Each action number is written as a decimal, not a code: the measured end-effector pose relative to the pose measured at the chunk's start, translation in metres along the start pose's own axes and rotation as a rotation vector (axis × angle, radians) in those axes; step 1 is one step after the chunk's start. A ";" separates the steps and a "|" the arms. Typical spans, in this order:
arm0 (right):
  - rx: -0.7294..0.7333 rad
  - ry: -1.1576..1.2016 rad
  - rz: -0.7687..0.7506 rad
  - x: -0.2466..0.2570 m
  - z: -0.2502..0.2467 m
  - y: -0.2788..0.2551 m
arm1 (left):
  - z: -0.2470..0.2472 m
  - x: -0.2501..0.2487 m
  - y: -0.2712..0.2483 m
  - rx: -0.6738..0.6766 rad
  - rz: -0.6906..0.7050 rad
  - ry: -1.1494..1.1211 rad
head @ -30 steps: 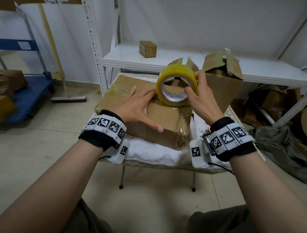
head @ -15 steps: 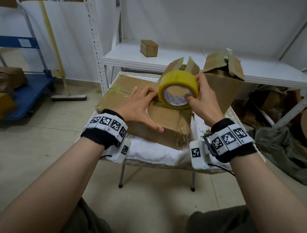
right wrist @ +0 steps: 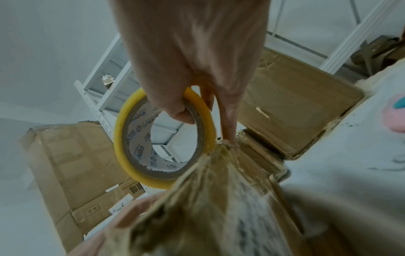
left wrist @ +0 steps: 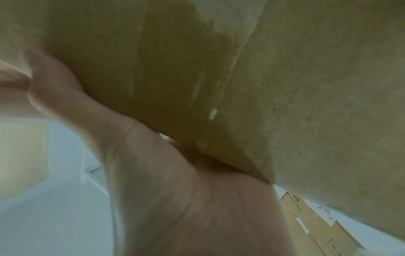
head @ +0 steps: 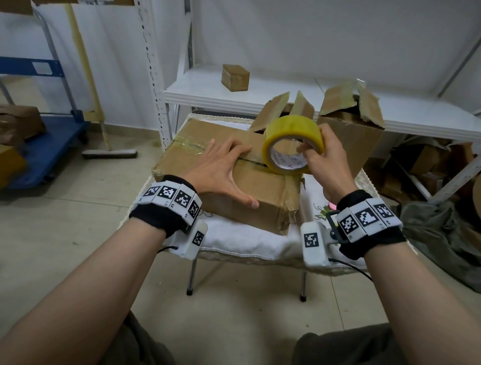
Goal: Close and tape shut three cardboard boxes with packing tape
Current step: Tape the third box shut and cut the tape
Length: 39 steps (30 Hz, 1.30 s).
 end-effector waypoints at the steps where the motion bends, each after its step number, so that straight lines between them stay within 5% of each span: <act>1: 0.004 -0.006 0.005 -0.002 -0.001 0.001 | 0.001 0.000 0.000 -0.005 0.003 -0.002; 13: -0.010 0.046 0.135 -0.024 -0.005 0.009 | 0.012 -0.009 -0.012 0.051 0.042 0.256; 20: 0.079 0.062 0.122 -0.031 -0.001 0.007 | 0.012 -0.013 -0.012 0.080 0.036 0.297; 39: -0.052 0.107 0.052 -0.021 -0.001 0.012 | 0.013 -0.012 -0.011 0.124 0.040 0.340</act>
Point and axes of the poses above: each hand's wrist, its own y-axis towards the middle knuckle, its own z-axis out of the palm, x = y × z, the point moved 2 cm from there along y, towards the middle knuckle, and after that the axes turned 13 degrees about y, right-handed, at the moved point
